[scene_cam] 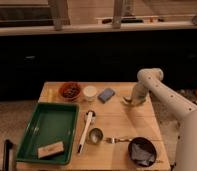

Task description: Place pepper in tray

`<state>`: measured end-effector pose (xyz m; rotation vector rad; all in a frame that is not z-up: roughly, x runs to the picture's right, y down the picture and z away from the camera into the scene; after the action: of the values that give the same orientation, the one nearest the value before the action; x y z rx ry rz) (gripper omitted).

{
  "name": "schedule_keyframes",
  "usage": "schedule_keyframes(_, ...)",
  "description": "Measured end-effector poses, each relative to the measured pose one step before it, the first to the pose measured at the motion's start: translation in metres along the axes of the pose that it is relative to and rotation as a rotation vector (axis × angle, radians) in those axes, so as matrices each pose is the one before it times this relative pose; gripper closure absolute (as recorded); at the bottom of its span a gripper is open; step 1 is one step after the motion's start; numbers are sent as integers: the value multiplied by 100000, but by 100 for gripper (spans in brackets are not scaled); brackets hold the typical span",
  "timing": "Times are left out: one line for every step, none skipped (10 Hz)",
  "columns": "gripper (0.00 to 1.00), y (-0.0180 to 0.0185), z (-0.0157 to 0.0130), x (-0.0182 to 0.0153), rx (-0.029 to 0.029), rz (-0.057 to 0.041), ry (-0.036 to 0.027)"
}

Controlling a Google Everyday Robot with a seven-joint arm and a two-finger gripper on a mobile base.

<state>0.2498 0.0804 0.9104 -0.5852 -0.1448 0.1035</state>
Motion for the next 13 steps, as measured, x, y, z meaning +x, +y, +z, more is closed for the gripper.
schedule_keyframes(100, -6, -1449, -269, 1689, -983, -1078)
schedule_keyframes(100, -11, -1599, -339, 1888, -1551, -1228)
schedule_keyframes(100, 105, -1163, -331, 1348, -1946, -1157)
schedule_keyframes(100, 127, -764, -522, 978, -2552, -1169)
schedule_keyframes(100, 165, -439, -451, 494, -2483, -886)
schedule_keyframes(100, 481, -512, -983, 206, -5672, -1798)
schedule_keyframes(100, 512, -288, -725, -111, -5136, -1192)
schedule_keyframes(100, 472, -327, -737, 67, -5569, -880)
schedule_keyframes(100, 935, -477, -1472, 30, -8739, -1092)
schedule_keyframes(100, 612, -467, -1159, 185, -5671, -622)
schedule_keyframes(100, 389, -391, -807, 163, -3687, -451)
schedule_keyframes(100, 508, -614, -1701, 102, -6287, -810)
schedule_keyframes(100, 224, -327, -1227, -253, -4089, -350)
